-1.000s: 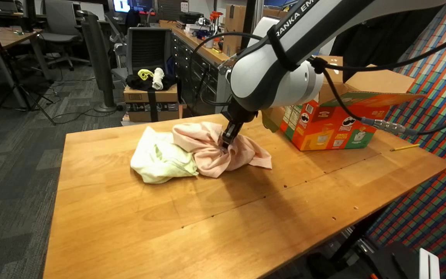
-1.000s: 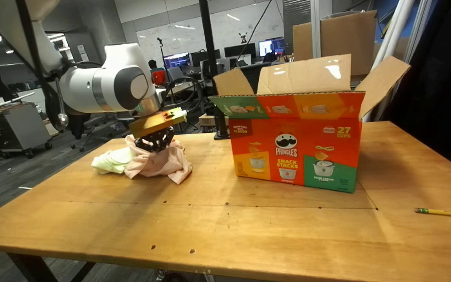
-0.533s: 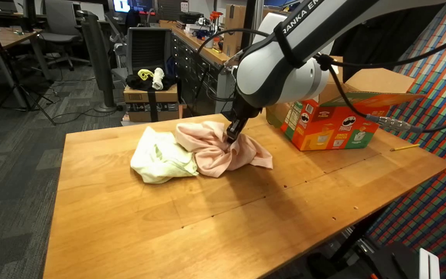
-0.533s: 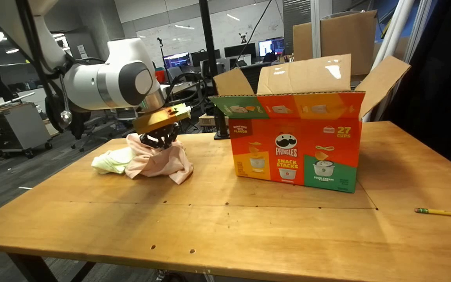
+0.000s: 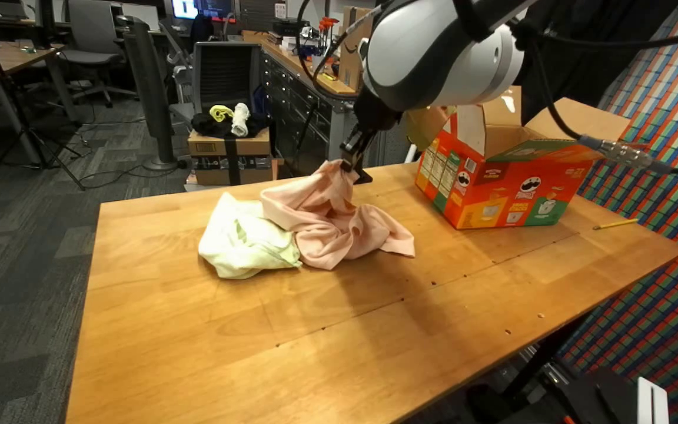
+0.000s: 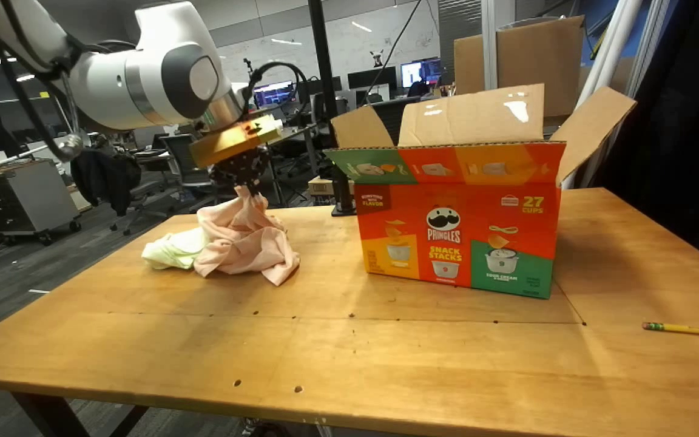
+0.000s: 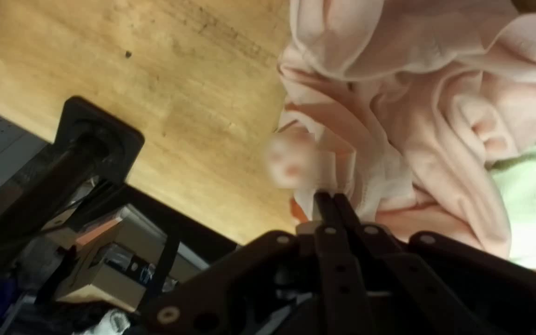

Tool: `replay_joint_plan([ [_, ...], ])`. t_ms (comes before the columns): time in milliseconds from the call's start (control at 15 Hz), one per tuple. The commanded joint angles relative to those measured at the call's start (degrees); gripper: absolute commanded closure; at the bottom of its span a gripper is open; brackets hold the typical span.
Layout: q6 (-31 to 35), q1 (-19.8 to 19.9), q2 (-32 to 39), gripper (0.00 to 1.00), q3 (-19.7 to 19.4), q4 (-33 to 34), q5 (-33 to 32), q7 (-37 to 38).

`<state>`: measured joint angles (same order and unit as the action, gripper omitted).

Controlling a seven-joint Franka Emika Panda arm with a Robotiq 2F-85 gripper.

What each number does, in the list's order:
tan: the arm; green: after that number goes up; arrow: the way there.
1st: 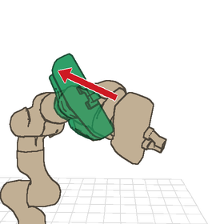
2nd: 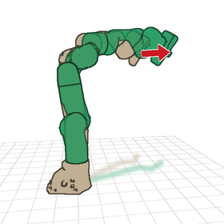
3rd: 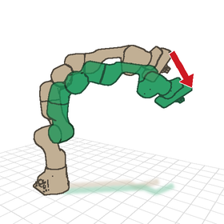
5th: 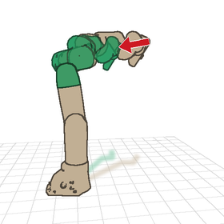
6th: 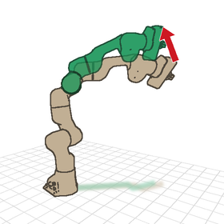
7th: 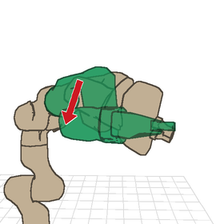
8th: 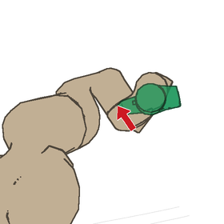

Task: Put the shirts inside the box

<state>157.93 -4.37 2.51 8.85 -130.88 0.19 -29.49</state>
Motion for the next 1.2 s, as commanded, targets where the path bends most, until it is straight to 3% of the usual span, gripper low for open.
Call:
replay_joint_plan([
  [0, -0.8, -1.1, -5.3, 0.99, -0.6, 1.1, -2.9, 3.1],
  [733, 0.0, -1.2, -10.4, 0.99, -2.7, 3.5, -4.1, 6.2],
  [1133, 0.4, -1.6, -9.9, 0.99, -2.6, 10.0, -3.5, 9.4],
])
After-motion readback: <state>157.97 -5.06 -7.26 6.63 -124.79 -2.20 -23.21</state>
